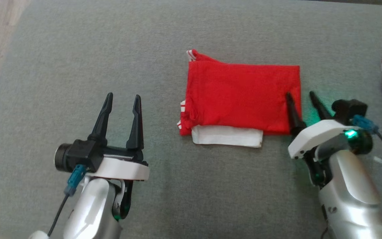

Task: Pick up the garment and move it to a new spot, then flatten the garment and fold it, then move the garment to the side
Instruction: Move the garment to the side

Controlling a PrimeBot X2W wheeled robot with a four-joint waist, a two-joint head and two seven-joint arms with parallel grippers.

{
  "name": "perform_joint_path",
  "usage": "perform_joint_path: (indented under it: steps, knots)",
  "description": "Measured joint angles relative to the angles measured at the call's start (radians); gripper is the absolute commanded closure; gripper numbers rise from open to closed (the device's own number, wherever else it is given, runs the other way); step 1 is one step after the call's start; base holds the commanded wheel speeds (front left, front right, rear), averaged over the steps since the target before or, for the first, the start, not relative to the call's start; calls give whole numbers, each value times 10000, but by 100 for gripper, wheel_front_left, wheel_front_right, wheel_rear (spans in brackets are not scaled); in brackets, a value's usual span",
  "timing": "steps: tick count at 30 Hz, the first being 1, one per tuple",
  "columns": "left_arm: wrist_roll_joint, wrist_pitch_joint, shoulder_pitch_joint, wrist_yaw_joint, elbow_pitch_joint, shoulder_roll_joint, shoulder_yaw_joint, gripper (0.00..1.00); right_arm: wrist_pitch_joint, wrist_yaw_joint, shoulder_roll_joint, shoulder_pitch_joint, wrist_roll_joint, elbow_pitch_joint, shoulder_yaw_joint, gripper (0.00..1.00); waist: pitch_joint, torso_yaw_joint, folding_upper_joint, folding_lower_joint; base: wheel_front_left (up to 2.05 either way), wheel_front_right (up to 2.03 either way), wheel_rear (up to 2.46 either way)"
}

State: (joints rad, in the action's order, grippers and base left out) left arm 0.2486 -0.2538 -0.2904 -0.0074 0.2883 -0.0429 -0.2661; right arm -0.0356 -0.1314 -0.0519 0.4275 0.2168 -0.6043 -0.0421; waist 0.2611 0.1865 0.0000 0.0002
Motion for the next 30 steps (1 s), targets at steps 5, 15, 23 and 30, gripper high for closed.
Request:
perform_joint_path:
  steps: [5,15,23,30]
  knots:
    - [155,0,-19,75,27,0,-81,0,186,0,-61,287,280,-932,-454,0,54,246,0,-2,0,0,0]
    - [151,0,-88,88,67,0,-98,0,-88,0,-127,777,-464,-1714,-1078,100,-134,240,0,-2,0,0,0]
    - [56,0,-75,77,163,0,-203,0,-497,0,-113,703,-1810,-1624,-683,100,-653,-295,0,-2,0,0,0]
    - [347,0,15,207,17,0,-848,0,-140,0,-899,199,-2445,-372,-949,100,-1061,-1143,0,-2,0,0,0]
